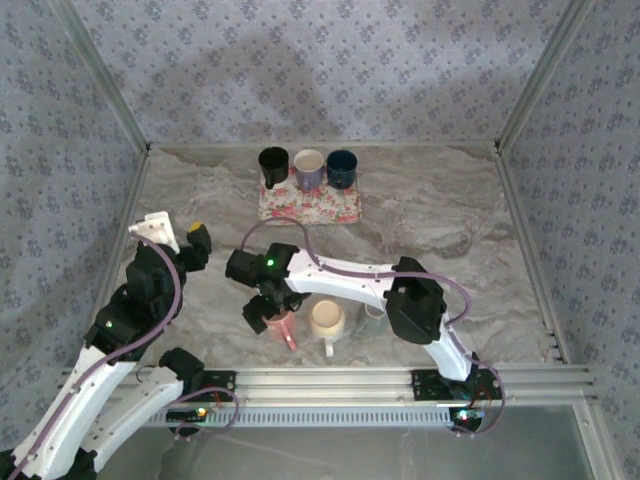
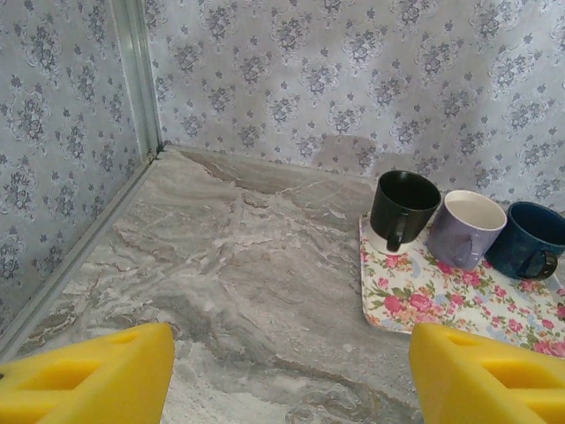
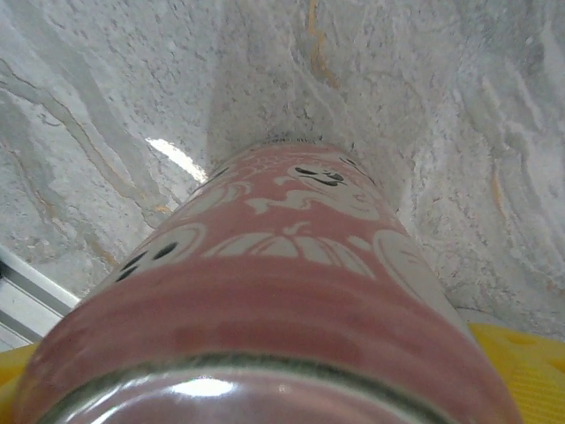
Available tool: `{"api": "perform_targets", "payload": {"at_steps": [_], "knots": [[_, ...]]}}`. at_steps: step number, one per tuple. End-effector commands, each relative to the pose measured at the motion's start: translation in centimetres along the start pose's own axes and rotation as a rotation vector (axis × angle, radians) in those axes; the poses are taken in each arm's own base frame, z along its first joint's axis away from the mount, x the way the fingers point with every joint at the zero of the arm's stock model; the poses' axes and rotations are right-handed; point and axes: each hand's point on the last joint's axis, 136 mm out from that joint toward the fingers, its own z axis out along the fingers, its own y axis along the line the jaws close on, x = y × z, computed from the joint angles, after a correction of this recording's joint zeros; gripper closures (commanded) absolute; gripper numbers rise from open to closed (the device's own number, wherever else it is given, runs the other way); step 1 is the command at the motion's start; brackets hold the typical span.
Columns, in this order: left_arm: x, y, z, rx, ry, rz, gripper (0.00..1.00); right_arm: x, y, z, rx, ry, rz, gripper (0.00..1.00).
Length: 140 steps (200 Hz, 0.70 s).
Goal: Turn the mug right side up
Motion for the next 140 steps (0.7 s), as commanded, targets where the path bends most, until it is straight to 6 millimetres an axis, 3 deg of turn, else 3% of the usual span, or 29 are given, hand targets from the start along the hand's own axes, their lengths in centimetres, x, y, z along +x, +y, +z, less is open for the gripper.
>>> {"api": "perform_targets", "payload": {"at_steps": [1, 97, 140], "knots": [[-0.3, -0.2, 0.2, 0.004, -0.013, 0.006, 0.29, 0.9, -0.1, 1.2, 0.013, 0.037, 0.024, 0.00], [-0.4, -0.1, 0.1, 0.005, -0.016, 0.004, 0.29, 0.4, -0.7, 2.6, 0.057, 0.037, 0.039, 0.05], [-0.3, -0.2, 0.1, 0.008, -0.015, 0.005, 0.30, -0.6, -1.2, 0.2, 0.076, -0.035, 0.039, 0.32]]}}
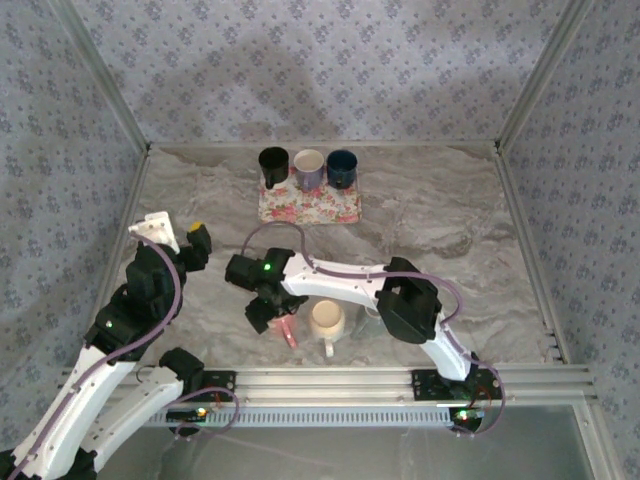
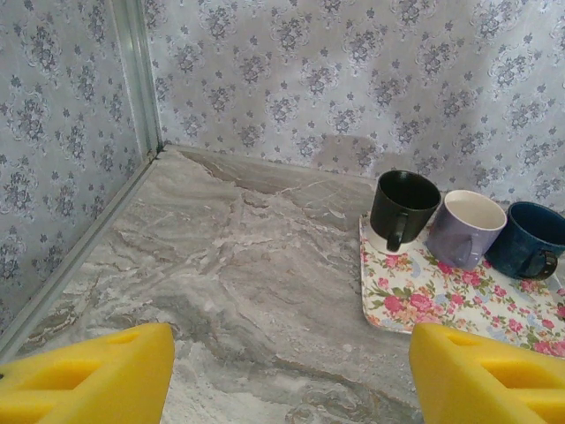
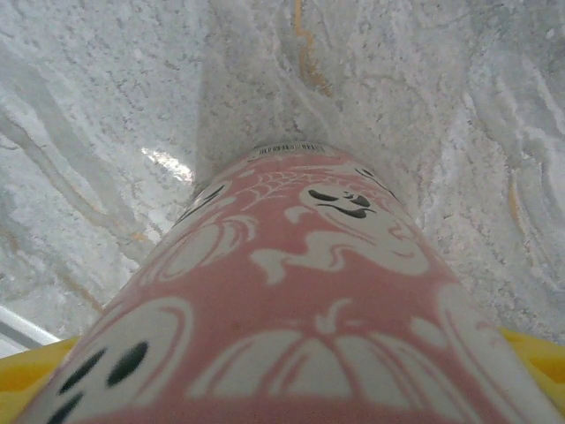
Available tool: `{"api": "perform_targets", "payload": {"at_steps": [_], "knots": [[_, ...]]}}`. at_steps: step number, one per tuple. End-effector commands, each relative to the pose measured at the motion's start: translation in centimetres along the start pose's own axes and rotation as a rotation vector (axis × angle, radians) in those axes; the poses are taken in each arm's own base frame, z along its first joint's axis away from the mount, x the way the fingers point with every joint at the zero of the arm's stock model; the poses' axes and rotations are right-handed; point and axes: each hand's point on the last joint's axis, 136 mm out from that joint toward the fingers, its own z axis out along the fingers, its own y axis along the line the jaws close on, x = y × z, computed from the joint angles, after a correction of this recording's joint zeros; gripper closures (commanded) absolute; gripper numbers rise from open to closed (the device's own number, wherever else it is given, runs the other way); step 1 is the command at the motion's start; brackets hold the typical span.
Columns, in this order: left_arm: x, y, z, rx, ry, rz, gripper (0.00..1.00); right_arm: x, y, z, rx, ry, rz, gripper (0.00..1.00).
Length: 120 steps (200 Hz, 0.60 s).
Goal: Turn the mug right side up
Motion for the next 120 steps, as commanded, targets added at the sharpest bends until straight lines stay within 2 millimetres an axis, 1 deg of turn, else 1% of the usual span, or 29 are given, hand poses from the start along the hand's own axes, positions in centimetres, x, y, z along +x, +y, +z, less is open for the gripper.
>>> {"api": "perform_targets", "payload": {"at_steps": [1, 17, 34, 52, 68, 73, 82, 92, 99, 101, 104, 111, 120], "knots": [[-0.3, -0.1, 0.1, 0.006, -0.016, 0.005, 0.30, -0.3, -1.0, -1.6, 0.050, -0.036, 0.012, 0.33], [-0.2, -0.3, 0.2, 0.013, -0.010, 0.008, 0.30, -0.9, -1.2, -3.3, 0.051, -0.081, 0.014, 0.37], [0.1, -0.9, 0.4, 0.037, 0.004, 0.012, 0.30, -1.7, -1.8, -5.5, 0.046, -0.144, 0.029, 0.41], [0.6, -2.0, 0.8, 0.075, 0.049, 0.016, 0.30, -2.8, -2.9, -8.5, 0.013, -0.244, 0.073, 0.43], [1.0, -3.1, 1.1, 0.115, 0.096, 0.006, 0.30, -4.0, -4.1, -11.4, -0.065, -0.369, 0.126, 0.42], [1.0, -3.7, 1.1, 0.145, 0.109, 0.003, 0.29, -4.5, -4.4, -12.7, -0.103, -0.420, 0.142, 0.43], [1.1, -5.1, 1.0, 0.215, 0.127, 0.001, 0.28, -5.0, -5.3, -14.3, -0.158, -0.495, 0.177, 0.43], [1.1, -6.6, 0.8, 0.287, 0.147, -0.008, 0.27, -5.5, -6.6, -16.4, -0.209, -0.577, 0.229, 0.43], [1.1, -7.6, 0.7, 0.334, 0.169, -0.019, 0.27, -5.8, -7.7, -17.3, -0.231, -0.625, 0.262, 0.44], [1.2, -7.8, 0.7, 0.345, 0.177, -0.022, 0.27, -5.6, -8.1, -17.8, -0.234, -0.635, 0.270, 0.44], [1.1, -8.2, 0.6, 0.361, 0.186, -0.030, 0.27, -5.9, -8.4, -18.7, -0.252, -0.677, 0.282, 0.45], [1.0, -9.0, 0.6, 0.387, 0.209, -0.053, 0.27, -5.9, -9.6, -20.3, -0.269, -0.740, 0.311, 0.45], [1.1, -10.3, 0.5, 0.444, 0.249, -0.086, 0.27, -5.7, -11.1, -21.6, -0.273, -0.805, 0.346, 0.46]]}}
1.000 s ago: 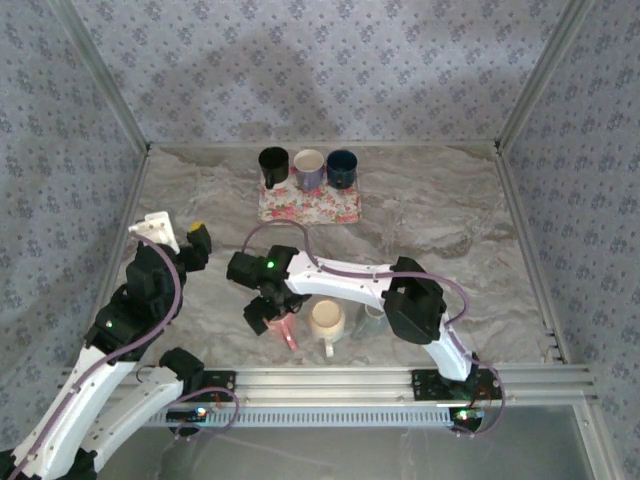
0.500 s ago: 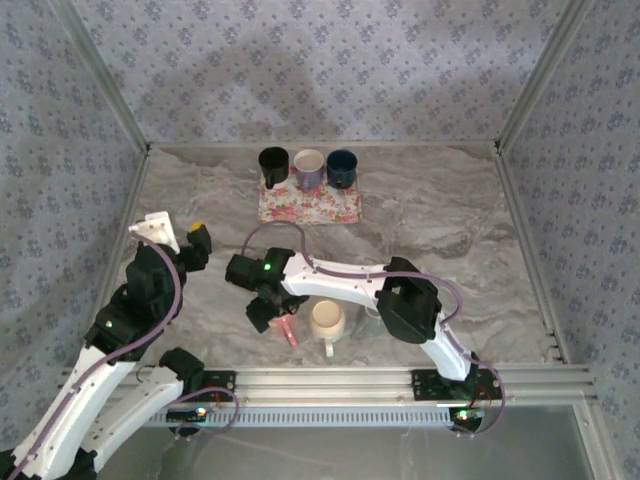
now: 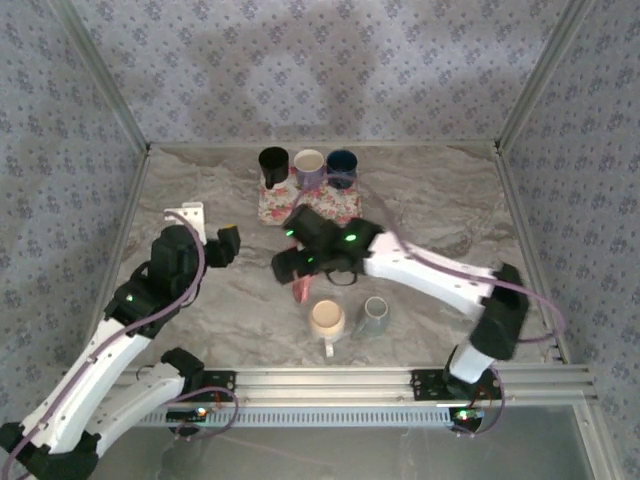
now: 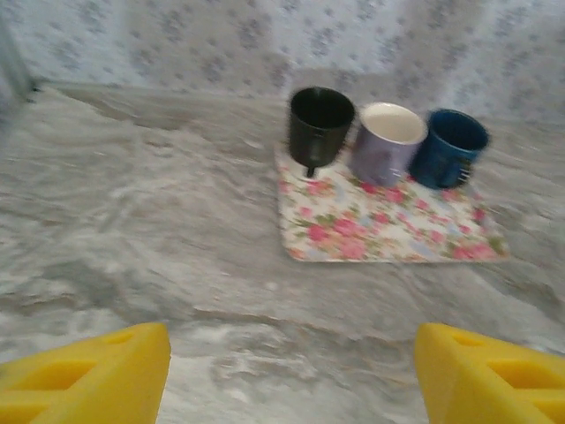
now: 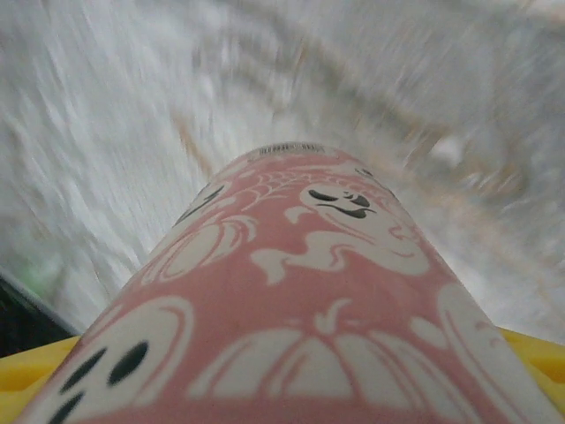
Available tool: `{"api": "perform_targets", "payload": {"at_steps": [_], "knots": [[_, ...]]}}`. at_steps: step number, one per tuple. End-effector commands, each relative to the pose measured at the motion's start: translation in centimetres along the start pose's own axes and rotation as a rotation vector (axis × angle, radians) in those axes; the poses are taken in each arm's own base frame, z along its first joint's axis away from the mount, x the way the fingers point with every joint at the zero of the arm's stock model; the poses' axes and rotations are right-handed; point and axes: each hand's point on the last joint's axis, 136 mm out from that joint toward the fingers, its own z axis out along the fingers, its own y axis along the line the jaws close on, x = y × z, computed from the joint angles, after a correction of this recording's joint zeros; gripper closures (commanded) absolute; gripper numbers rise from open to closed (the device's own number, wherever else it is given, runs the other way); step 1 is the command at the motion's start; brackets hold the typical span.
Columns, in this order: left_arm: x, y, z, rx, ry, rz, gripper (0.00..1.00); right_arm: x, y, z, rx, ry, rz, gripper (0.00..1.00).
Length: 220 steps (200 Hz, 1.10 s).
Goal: Turn the mug right side up
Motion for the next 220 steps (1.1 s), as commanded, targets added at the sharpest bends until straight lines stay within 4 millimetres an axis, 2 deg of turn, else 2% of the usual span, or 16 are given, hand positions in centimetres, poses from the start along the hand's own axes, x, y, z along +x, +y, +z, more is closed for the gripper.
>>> {"api": "perform_targets", "payload": {"at_steps": [1, 23, 44, 48, 56, 75, 101, 120, 160, 198, 220], "knots": [[-1.7, -4.4, -0.8, 0.221, 0.035, -0.093, 0.27, -5.7, -0.1, -5.2, -0.130, -0.299, 0.109, 0.46], [-1.3, -8.2, -0.3, 0.400, 0.117, -0.156, 0.27, -7.2, -3.6, -9.2, -0.128, -0.448, 0.173, 0.46], [-0.6, -12.0, -0.4, 0.608, 0.157, -0.206, 0.26, -7.8, -6.7, -12.4, -0.154, -0.537, 0.241, 0.46], [-0.5, -12.8, -0.5, 0.661, 0.157, -0.218, 0.26, -7.1, -7.6, -12.0, -0.147, -0.530, 0.257, 0.46], [-0.5, -14.4, -0.7, 0.761, 0.163, -0.254, 0.26, -7.1, -8.7, -12.9, -0.155, -0.558, 0.288, 0.46], [-0.6, -17.8, -1.1, 0.973, 0.223, -0.351, 0.24, -7.2, -9.8, -15.0, -0.227, -0.618, 0.328, 0.46], [-0.9, -21.6, -1.7, 1.167, 0.281, -0.407, 0.23, -7.7, -8.7, -18.0, -0.354, -0.711, 0.295, 0.45], [-1.2, -23.3, -1.9, 1.257, 0.310, -0.432, 0.24, -7.3, -7.7, -19.4, -0.429, -0.736, 0.276, 0.45], [-2.4, -25.2, -3.0, 1.410, 0.315, -0.447, 0.26, -6.6, -6.4, -21.7, -0.537, -0.778, 0.250, 0.46], [-2.4, -26.7, -4.4, 1.521, 0.342, -0.429, 0.29, -6.6, -6.0, -23.3, -0.604, -0.807, 0.254, 0.47], [-2.8, -27.4, -6.2, 1.607, 0.327, -0.409, 0.32, -7.0, -6.0, -24.0, -0.650, -0.822, 0.273, 0.47]]}}
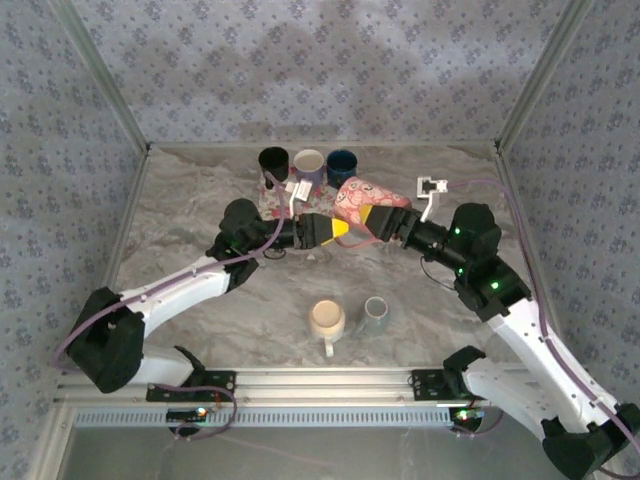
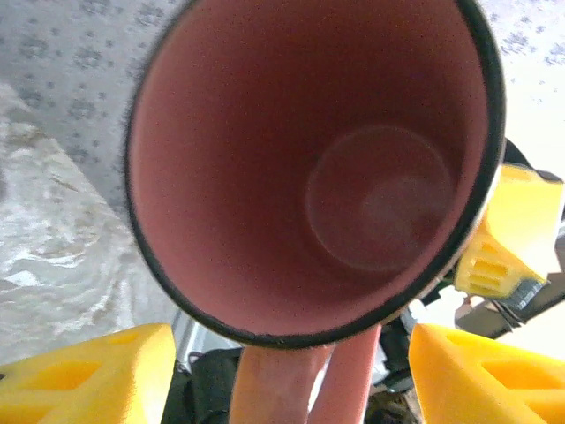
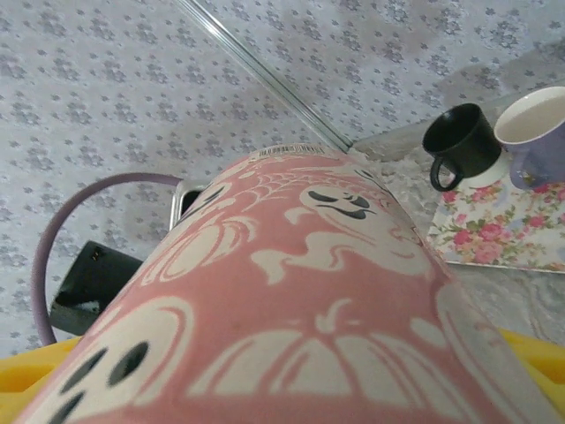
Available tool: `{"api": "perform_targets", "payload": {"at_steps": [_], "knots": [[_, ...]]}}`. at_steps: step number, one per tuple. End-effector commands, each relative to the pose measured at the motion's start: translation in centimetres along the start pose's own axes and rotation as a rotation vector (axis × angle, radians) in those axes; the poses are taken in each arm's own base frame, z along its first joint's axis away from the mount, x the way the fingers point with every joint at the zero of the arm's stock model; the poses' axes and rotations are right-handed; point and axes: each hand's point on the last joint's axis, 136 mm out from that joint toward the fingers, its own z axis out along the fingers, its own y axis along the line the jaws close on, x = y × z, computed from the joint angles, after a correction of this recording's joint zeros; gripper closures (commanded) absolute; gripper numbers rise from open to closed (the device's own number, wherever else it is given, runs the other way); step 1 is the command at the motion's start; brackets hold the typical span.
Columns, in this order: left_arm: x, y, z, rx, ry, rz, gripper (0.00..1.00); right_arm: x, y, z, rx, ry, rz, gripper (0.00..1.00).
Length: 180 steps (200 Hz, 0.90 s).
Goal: Turn the mug right side up
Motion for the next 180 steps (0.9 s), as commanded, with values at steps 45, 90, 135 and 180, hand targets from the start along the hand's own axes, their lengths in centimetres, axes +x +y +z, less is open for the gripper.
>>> {"api": "perform_targets", "payload": {"at_steps": [45, 90, 135, 180], "knots": [[0.7, -8.7, 0.9, 0.312, 0.057, 0.146, 0.47, -3.6, 4.6, -1.8, -0.211, -0.138, -0.014, 0.47], [0.7, -10.2, 1.2, 0.392, 0.057, 0.131, 0.69, -4.1, 5.6, -2.3, -0.282, -0.175, -0.020, 0.47], [0.7, -10.9, 1.1, 0.420, 0.057, 0.130, 0.74, -3.5, 6.2, -2.5, -0.333, -0.151, -0.016, 0.48], [0.8, -10.9, 1.1, 0.420, 0.059, 0.135, 0.86, -2.6, 6.3, -2.2, -0.354, -0.117, -0.011, 0.49]]}}
